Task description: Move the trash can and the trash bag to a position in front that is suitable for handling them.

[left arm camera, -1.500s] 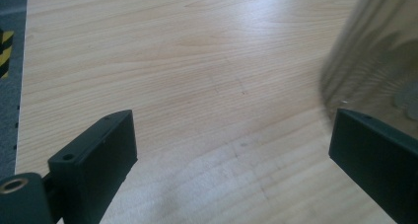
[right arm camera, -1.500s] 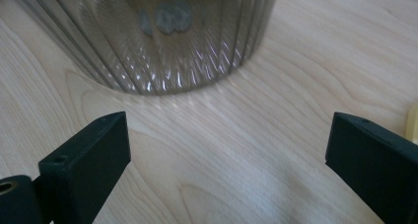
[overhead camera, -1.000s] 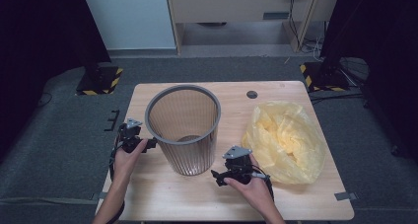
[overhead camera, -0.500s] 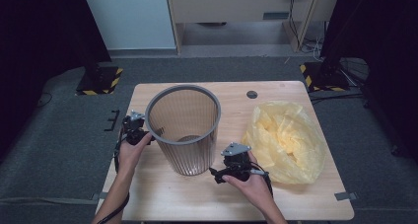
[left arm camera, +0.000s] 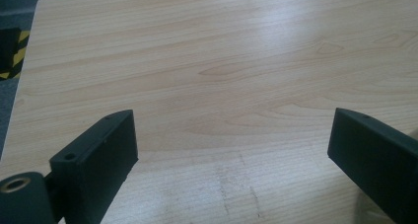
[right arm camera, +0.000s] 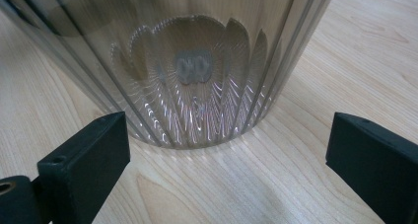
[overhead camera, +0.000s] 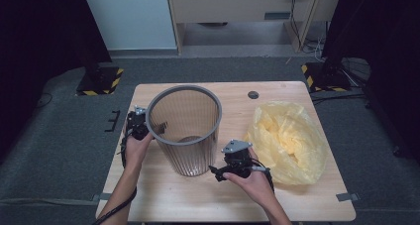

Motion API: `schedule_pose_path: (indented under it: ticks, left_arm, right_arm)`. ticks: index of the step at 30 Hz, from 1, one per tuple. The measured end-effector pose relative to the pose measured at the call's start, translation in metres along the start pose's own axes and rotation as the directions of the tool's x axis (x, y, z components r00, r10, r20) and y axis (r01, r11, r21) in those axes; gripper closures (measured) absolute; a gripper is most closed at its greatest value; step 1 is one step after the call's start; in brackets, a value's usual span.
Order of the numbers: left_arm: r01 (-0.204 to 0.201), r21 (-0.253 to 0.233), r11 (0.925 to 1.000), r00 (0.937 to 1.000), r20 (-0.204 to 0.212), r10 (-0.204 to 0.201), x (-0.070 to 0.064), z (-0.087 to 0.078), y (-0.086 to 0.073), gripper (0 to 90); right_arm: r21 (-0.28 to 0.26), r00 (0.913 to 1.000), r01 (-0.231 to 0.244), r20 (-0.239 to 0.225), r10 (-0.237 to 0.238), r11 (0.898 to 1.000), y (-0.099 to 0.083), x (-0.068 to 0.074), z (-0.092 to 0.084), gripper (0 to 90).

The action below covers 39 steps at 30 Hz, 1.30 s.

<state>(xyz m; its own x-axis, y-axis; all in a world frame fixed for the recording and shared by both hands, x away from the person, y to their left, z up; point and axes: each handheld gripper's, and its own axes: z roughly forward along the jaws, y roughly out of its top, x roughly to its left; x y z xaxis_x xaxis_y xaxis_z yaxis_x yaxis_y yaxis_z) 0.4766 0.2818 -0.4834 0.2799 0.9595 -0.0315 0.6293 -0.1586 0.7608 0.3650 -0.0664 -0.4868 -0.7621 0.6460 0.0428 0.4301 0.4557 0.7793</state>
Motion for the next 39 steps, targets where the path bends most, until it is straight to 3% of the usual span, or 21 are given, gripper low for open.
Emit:
schedule_pose_path:
  ticks: [4,10,14,25,39]
  left_arm:
    - [0.0,0.001,1.0,0.9996,0.028,0.0,-0.002,0.003,0.001,4.4]
    - [0.009,0.009,0.9999,0.9981,0.061,-0.009,-0.004,0.001,0.0,11.2]
    - [-0.016,0.004,0.9999,0.9981,0.06,0.016,-0.007,-0.002,0.001,17.0]
    - [-0.035,0.002,0.9994,0.993,0.113,0.034,-0.016,-0.003,0.0,15.9]
    - [-0.065,0.002,0.9979,0.9889,0.134,0.064,-0.035,-0.006,-0.002,16.6]
  right_arm:
    - [-0.001,0.9999,0.01,-0.013,-0.01,1.0,0.003,0.0,0.001,3.1]
    - [0.005,0.9998,0.012,-0.016,-0.012,1.0,0.005,-0.001,0.003,3.6]
    - [0.006,0.9994,0.017,-0.029,-0.017,1.0,0.005,0.0,0.003,3.3]
    - [0.006,0.9983,0.023,-0.054,-0.023,1.0,0.001,-0.003,-0.005,3.2]
    - [-0.021,0.9973,0.011,-0.072,-0.012,1.0,-0.006,-0.013,-0.024,3.1]
